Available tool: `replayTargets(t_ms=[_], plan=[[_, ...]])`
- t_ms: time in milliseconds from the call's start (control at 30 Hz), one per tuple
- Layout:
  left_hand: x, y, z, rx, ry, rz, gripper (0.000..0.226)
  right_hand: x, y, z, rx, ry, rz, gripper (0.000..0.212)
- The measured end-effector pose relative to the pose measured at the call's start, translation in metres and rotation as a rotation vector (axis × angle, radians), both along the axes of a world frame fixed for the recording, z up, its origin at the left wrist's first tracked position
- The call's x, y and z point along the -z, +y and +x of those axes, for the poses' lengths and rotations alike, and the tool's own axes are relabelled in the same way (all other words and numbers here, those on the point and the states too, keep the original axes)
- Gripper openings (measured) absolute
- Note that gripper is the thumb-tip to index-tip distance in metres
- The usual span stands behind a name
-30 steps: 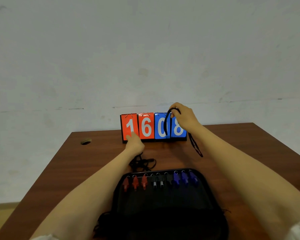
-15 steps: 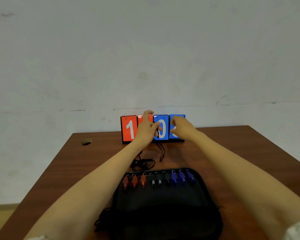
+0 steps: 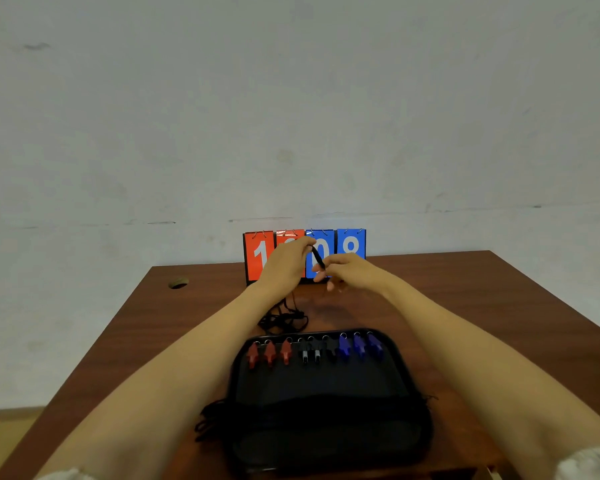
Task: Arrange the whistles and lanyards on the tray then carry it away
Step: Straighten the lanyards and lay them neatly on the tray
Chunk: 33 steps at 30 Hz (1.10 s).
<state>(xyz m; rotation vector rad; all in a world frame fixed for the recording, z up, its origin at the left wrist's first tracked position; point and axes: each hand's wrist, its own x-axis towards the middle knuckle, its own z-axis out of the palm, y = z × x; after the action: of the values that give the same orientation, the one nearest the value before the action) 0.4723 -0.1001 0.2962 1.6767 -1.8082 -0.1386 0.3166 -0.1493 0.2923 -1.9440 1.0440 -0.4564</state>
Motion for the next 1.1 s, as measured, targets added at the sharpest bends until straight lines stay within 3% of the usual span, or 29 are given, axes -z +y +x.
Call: replayTargets(t_ms=[100,233,333,533,733,933,1100], plan=[[-0.005,0.008,-0.001,-0.025,-0.061,-0.055,0.030,-0.002,0.006,-0.004,-0.007,0.017,-0.100,0.029],[-0.006,0.013,0.004,-0.158,-0.353,-0.061,0.029,-0.012,0.006,-0.012,0.159,0.017,-0.311,0.022],[0.000,0.020,0.014,-0.227,-0.471,-0.062,0.024,-0.021,0.008,-0.021,0.211,0.089,-0.449,0.025],[0.005,0.034,0.039,-0.310,-0.448,-0.010,0.027,-0.017,0.009,-0.045,0.331,0.171,-0.586,0.012],[0.020,0.055,0.071,-0.440,-0.359,0.081,0.023,0.003,0.013,-0.078,0.404,0.221,-0.604,0.016],[0.065,0.077,0.078,-0.431,-0.399,0.216,0.032,0.027,0.030,-0.090,0.388,0.399,-0.564,0.020],[0.093,0.098,0.069,-0.374,-0.261,0.357,0.030,0.051,0.045,-0.101,0.426,0.476,-0.462,0.018]])
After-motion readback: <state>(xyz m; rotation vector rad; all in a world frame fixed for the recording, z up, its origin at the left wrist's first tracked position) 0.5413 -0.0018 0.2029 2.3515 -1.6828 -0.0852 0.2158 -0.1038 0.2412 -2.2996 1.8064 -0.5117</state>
